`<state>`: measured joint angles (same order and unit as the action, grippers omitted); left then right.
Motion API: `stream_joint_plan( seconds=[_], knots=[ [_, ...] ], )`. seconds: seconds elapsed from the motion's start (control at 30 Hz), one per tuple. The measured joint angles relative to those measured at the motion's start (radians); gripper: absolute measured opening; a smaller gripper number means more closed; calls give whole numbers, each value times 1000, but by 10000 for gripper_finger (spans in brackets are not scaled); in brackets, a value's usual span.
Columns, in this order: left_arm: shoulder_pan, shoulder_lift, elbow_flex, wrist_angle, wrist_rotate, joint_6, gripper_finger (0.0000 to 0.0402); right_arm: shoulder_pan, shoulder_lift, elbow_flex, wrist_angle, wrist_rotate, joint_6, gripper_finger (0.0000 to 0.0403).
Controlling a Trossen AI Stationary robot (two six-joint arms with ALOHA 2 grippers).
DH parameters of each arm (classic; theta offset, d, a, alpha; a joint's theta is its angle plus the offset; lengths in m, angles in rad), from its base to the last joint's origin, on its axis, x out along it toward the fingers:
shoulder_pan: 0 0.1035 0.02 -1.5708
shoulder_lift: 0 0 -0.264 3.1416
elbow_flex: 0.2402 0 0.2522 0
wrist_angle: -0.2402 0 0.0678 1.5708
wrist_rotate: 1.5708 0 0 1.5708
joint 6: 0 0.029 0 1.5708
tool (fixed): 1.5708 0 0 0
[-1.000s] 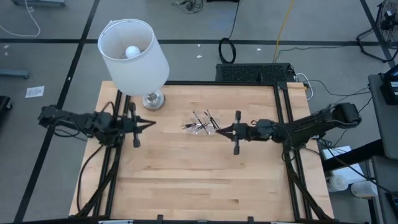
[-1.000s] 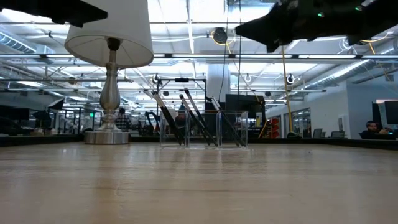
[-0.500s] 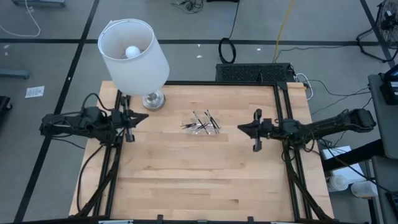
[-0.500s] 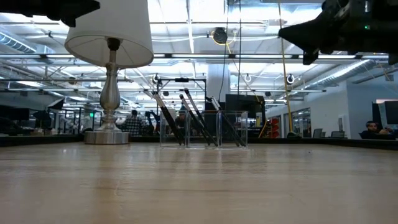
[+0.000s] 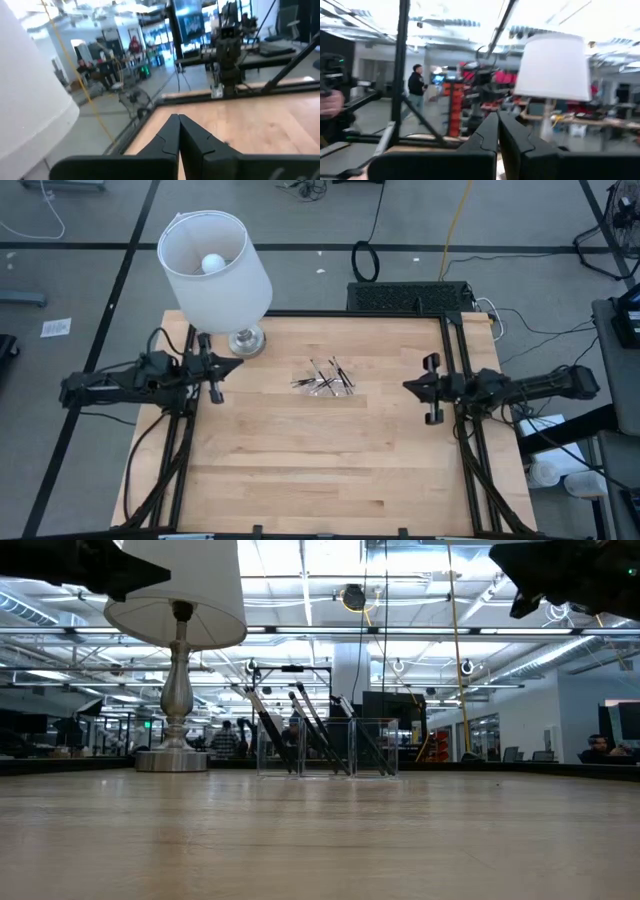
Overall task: Put items in baskets/containers
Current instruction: Return to Home Position
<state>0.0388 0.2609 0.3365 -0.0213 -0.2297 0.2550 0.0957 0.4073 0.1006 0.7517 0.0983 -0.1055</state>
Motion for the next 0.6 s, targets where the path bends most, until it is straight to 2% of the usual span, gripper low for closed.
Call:
stream_joint_plan(
  seconds=[0.17,0.33,0.47,0.53,0.6],
  knots=[
    [8,-54,-69,104,21,11,5,-27,-80,-46,36,4,-35,0],
    [8,-246,-85,-17,20,-3,6,-44,-107,-51,-10,4,11,0],
    [6,-253,-108,-69,30,-40,4,-43,-101,-54,-44,3,22,0],
    [6,-237,-148,33,76,-44,4,-43,-90,-68,-46,3,18,0],
    [6,-258,-215,60,122,-61,3,-44,-85,-84,-30,6,21,0]
  ],
)
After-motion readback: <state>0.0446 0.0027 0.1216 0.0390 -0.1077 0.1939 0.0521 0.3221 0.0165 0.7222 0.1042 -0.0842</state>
